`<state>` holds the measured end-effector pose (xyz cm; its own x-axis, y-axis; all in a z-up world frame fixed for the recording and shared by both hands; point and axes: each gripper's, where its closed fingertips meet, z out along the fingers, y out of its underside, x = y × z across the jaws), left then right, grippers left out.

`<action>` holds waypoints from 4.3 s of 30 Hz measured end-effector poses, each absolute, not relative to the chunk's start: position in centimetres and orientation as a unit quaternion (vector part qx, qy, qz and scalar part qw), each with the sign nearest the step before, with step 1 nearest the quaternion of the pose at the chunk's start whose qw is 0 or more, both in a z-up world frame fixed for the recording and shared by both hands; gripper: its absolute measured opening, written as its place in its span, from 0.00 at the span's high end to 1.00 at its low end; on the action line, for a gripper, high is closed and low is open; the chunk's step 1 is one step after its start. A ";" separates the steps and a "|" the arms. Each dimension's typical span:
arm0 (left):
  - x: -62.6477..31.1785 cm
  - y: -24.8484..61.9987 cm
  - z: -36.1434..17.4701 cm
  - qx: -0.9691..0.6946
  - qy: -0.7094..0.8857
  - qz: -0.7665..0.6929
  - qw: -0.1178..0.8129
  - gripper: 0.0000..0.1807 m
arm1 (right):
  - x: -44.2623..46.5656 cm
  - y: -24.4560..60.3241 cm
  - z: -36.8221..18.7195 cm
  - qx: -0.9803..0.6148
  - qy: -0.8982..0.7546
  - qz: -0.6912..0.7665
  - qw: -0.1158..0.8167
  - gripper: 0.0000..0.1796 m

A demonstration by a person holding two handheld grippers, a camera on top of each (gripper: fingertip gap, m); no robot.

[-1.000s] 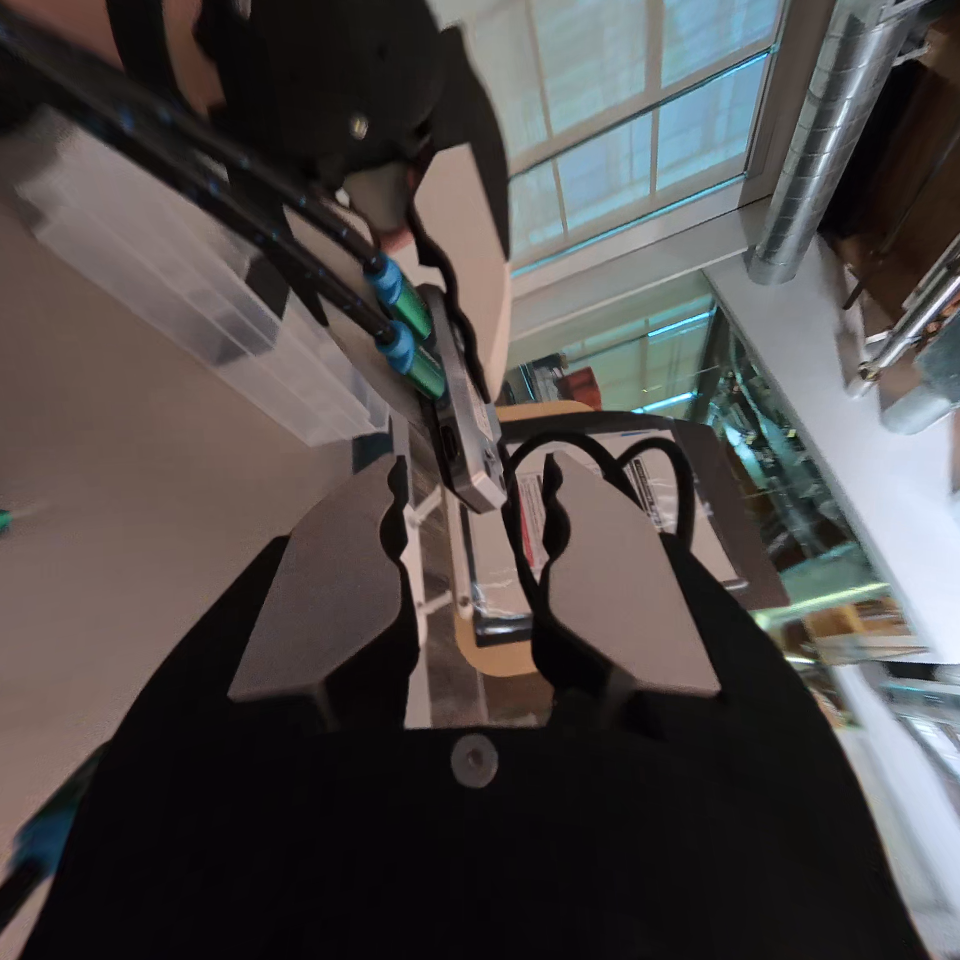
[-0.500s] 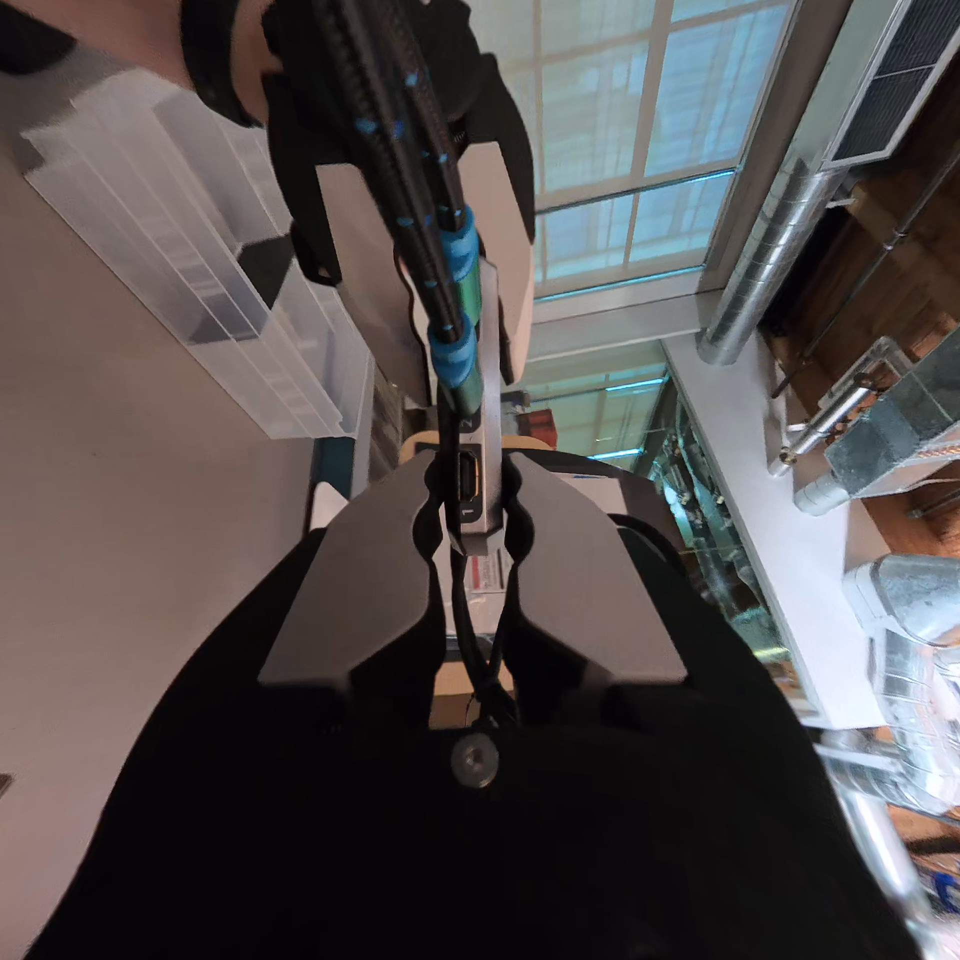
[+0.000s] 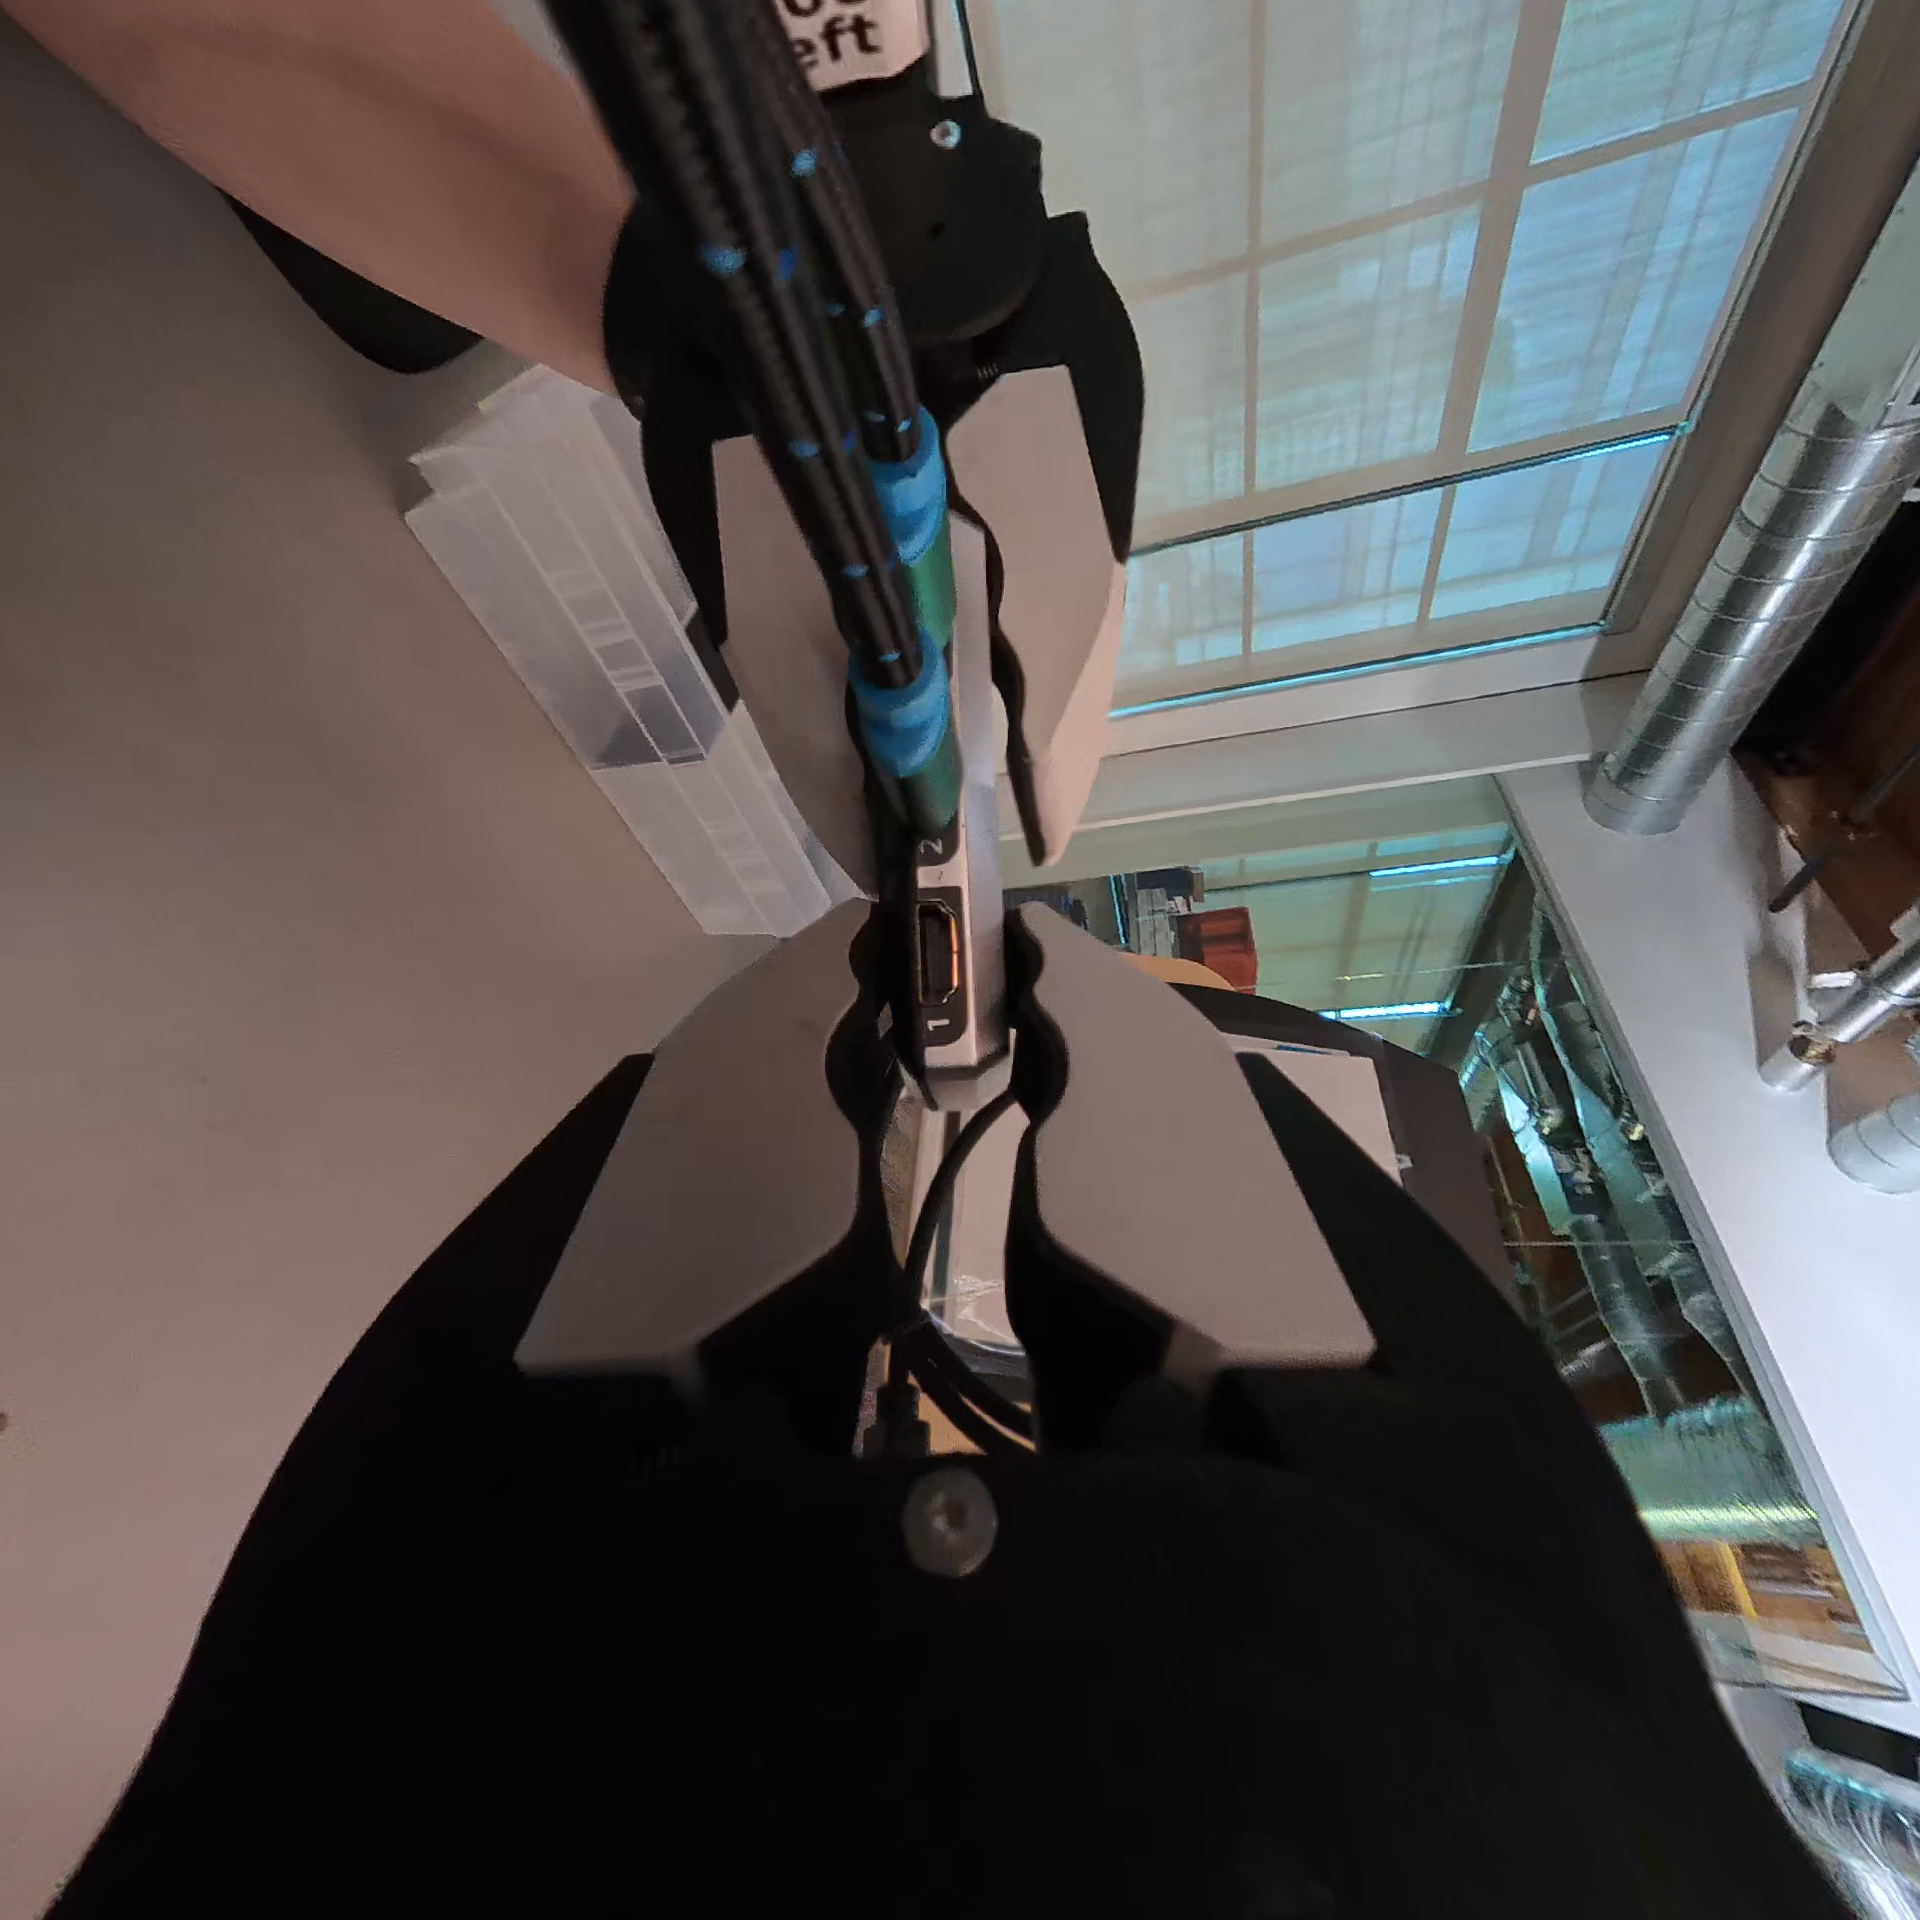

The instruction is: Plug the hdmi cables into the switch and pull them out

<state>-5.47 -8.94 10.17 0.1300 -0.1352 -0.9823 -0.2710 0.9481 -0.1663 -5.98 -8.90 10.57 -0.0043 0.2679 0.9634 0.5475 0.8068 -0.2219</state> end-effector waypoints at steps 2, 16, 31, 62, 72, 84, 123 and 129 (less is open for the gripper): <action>-5.3 -8.9 9.6 -0.168 0.676 0.043 0.717 0.87 | -5.8 -8.8 10.2 -0.292 -0.706 -0.108 0.636 0.88; -4.7 -7.6 8.3 -0.196 0.690 0.041 0.696 0.88 | -5.1 -7.6 9.1 -0.309 -0.705 -0.085 0.632 0.88; -8.4 -2.2 10.2 -0.269 0.648 0.126 0.701 0.88 | 13.5 3.5 11.5 -0.611 -0.314 -0.183 0.703 0.82; -13.1 5.4 11.0 -0.387 0.551 0.231 0.702 0.88 | -11.1 -8.6 15.7 -0.567 -0.416 0.207 0.681 0.92; -12.6 5.1 11.7 -0.391 0.528 0.222 0.720 0.89 | -11.0 -2.2 11.1 -0.657 -0.341 0.126 0.660 0.87; -11.3 3.8 12.0 -0.360 0.531 0.199 0.740 0.88 | -10.3 -2.4 14.0 -0.536 -0.242 0.219 0.778 0.87; -10.9 2.6 12.6 -0.315 0.548 0.194 0.750 0.88 | -10.0 -3.9 14.6 -0.568 -0.336 0.207 0.722 0.94; -10.9 2.1 13.2 -0.321 0.545 0.180 0.753 0.88 | -9.9 -4.4 15.0 -0.569 -0.328 0.254 0.710 0.94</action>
